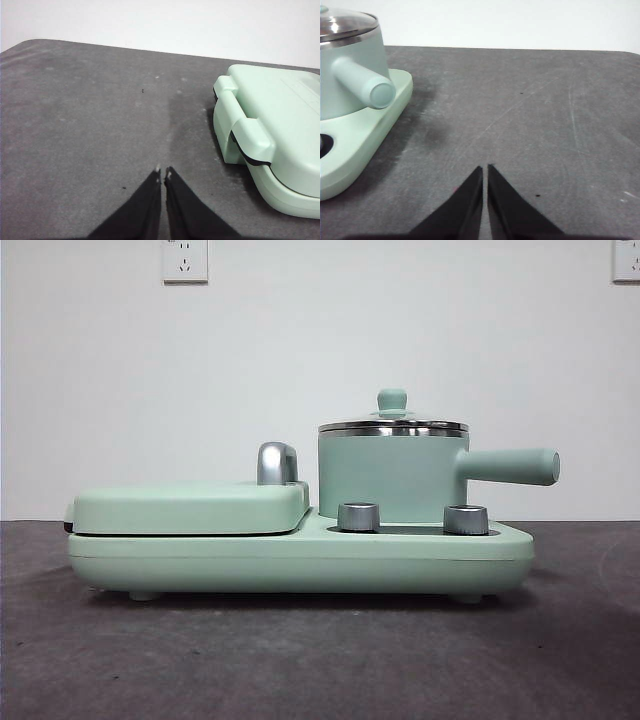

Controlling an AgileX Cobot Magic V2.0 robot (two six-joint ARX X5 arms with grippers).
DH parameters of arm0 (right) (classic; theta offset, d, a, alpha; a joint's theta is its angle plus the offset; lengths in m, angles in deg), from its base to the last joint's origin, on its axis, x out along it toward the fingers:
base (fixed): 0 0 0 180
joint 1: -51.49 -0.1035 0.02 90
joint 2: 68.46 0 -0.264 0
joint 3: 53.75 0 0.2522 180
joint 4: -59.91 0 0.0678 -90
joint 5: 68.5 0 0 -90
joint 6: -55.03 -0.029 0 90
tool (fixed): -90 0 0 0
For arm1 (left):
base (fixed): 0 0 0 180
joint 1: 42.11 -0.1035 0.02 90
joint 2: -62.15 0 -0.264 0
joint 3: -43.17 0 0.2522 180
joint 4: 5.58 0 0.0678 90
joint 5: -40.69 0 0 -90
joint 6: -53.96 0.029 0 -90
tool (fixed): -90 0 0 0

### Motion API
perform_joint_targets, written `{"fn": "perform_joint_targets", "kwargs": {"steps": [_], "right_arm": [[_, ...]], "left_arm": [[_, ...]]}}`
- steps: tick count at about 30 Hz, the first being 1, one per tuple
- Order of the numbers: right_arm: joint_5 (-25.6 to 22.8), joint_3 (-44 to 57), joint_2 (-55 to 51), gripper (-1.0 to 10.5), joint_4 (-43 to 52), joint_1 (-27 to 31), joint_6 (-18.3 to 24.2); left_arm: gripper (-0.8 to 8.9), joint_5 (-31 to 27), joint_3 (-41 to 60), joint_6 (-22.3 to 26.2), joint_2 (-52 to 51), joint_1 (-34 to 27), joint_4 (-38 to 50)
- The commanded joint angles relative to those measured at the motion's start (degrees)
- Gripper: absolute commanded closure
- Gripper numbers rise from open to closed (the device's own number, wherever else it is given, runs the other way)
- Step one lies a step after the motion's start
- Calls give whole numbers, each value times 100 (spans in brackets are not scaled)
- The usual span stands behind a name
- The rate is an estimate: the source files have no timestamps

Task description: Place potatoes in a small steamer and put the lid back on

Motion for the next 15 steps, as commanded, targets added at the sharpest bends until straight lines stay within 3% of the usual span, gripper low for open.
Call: {"fn": "perform_joint_targets", "kwargs": {"steps": [1, 15], "right_arm": [[11, 44, -9, 934, -2, 79, 33], [-7, 44, -9, 934, 90, -11, 0]], "left_arm": [[794, -17, 107, 37, -11, -11, -46], [794, -17, 107, 37, -11, -11, -46]]}}
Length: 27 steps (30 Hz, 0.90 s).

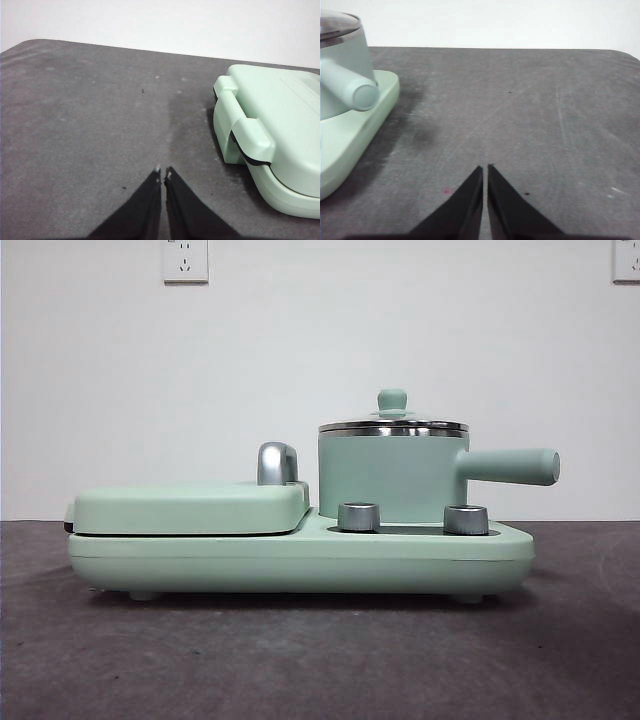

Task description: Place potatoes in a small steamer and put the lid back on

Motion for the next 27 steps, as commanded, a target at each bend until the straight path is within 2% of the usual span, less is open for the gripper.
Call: {"fn": "perform_joint_targets", "kwargs": {"steps": [1, 27], "right_arm": [[4, 42, -9, 934, 70, -168, 2], [4, 42, -9, 934, 68, -186, 2]], "left_arm": [[794, -17, 107, 37, -11, -11, -46], [794, -17, 107, 39, -11, -11, -46]]}}
